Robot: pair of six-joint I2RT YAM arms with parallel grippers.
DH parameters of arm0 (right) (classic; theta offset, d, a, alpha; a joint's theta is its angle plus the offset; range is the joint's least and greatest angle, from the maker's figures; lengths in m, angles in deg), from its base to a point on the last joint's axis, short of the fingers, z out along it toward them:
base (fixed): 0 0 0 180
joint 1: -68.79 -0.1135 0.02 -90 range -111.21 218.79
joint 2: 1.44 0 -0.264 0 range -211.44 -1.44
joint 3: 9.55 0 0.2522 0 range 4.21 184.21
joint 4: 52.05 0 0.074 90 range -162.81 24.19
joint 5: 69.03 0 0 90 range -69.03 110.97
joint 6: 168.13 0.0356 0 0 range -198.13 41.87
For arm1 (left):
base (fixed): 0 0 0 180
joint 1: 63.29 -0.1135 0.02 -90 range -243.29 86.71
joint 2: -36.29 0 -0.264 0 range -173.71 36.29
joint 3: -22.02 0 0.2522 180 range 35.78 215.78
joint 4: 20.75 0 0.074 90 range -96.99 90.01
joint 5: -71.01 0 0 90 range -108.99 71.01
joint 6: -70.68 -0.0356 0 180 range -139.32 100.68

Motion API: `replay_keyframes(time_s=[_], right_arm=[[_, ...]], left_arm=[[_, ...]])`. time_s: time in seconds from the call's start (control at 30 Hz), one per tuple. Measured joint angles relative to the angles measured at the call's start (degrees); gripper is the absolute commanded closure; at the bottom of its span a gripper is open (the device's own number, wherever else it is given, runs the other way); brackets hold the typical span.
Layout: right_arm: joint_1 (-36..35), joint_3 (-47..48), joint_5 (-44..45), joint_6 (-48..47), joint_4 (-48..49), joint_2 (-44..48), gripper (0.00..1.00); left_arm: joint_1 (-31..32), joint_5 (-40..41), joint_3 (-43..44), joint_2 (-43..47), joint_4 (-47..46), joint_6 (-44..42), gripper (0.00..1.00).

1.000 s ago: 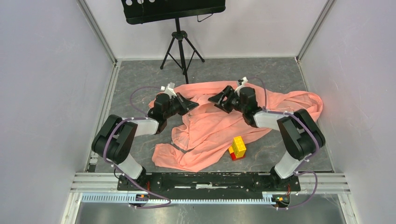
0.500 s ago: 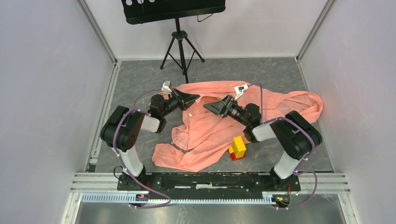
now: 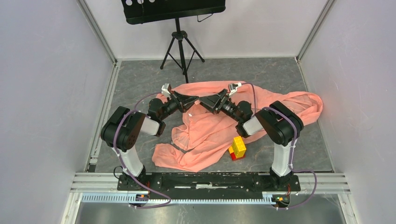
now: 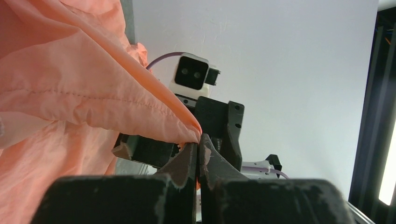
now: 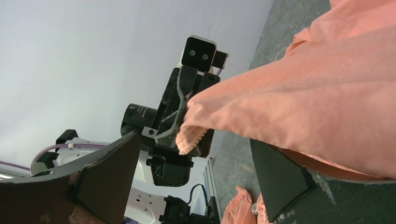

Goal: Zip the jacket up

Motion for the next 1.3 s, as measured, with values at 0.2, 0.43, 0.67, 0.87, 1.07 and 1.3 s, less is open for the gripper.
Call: replay_keyframes(time_s=[0.2,0.43,0.67,0.87,1.07,1.3], right_arm=[[-0.3,2.8,0.8,4.8,0.2,-4.3,0.22],[0.0,3.3,1.4,8.6,0.2,-5.4,0.42],[1.8,1.2,1.1,9.6,0.2,-4.6,0.58],[2.1,1.2,-0.9,9.2,0.2,-4.4,0.56],[2.1,1.9,-2.8,9.0,0.2,-4.3,0.57],[1.9,1.9,-4.6,8.1,0.2,-4.1,0.64]], left_arm=[[0.0,0.0,-0.3,0.0,-0.3,0.1,0.98],[0.0,0.0,-0.7,-0.7,-0.7,0.1,0.98],[-0.1,0.0,-0.7,-0.9,-0.2,0.0,0.98],[-0.2,-1.0,-0.7,-0.9,0.5,0.0,0.98],[-0.3,-1.2,-0.5,-0.9,1.9,-0.1,0.98],[-0.4,-1.5,0.1,-0.9,3.1,-0.3,0.98]])
